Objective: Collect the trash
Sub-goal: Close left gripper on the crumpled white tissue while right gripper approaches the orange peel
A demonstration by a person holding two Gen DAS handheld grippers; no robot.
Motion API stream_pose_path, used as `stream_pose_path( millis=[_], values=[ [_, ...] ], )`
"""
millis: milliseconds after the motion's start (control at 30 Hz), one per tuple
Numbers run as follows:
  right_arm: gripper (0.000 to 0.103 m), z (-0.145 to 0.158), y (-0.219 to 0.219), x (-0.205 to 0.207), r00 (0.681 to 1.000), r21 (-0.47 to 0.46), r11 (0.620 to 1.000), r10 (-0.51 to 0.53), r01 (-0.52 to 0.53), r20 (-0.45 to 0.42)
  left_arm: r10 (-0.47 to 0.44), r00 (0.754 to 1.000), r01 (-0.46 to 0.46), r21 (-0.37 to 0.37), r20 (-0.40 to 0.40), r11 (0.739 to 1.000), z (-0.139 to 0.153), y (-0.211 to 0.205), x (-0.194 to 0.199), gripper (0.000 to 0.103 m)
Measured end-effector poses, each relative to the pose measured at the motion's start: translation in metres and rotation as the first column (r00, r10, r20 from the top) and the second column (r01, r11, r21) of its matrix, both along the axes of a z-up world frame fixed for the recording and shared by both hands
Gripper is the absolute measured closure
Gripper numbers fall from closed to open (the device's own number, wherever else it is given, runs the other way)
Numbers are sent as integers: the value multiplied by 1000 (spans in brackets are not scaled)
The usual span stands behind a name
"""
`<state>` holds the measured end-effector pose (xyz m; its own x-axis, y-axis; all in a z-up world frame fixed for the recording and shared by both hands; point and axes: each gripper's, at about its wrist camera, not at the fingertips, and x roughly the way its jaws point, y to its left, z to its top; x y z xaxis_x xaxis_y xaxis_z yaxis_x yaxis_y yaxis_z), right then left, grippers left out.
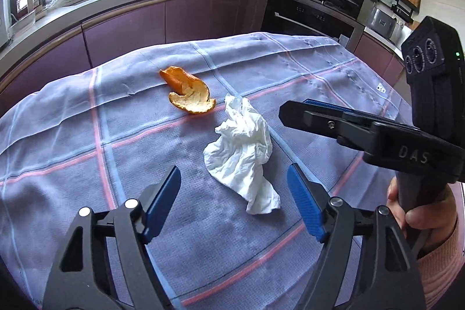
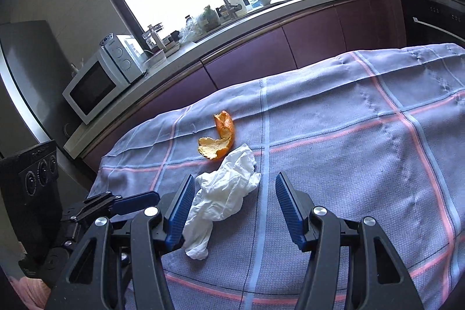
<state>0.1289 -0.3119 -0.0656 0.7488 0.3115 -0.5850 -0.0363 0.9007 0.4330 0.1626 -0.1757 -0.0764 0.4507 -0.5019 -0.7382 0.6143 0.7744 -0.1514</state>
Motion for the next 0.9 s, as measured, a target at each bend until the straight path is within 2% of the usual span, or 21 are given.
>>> stream_pose_path(
  millis=[100, 267, 333, 400, 433, 700, 900],
  values=[
    [47, -1, -6, 1, 1000, 7, 1000, -9, 9, -1, 5, 999, -4, 28, -35, 1000, -10, -8, 14, 43],
    [47, -3, -8, 4, 1000, 10, 1000, -2, 2, -6, 20, 999, -18, 32, -51, 999, -16, -10, 21, 52],
    [47, -3, -7, 6, 1000, 8, 1000, 5, -5, -6, 23, 998, -21, 30, -56, 999, -17, -8, 21, 64],
    [47, -2, -4, 9, 1000, 6, 1000, 12, -12, -3, 26, 997, -26, 13, -70, 1000, -16, -1, 20, 85],
    [47, -1, -3, 11, 1000, 4, 1000, 16, -16, -1, 23, 996, -23, -2, -85, 1000, -15, 3, 21, 89],
    [47, 2, 20, 33, 997, -22, 997, 71, -71, 2, 41, 998, -43, -58, -37, 997, 6, 54, -4, 92],
    [53, -3, 42, 61, 995, -67, 993, 97, -99, -35, 101, 995, -101, -57, -5, 993, 15, 98, -21, 92]
  ],
)
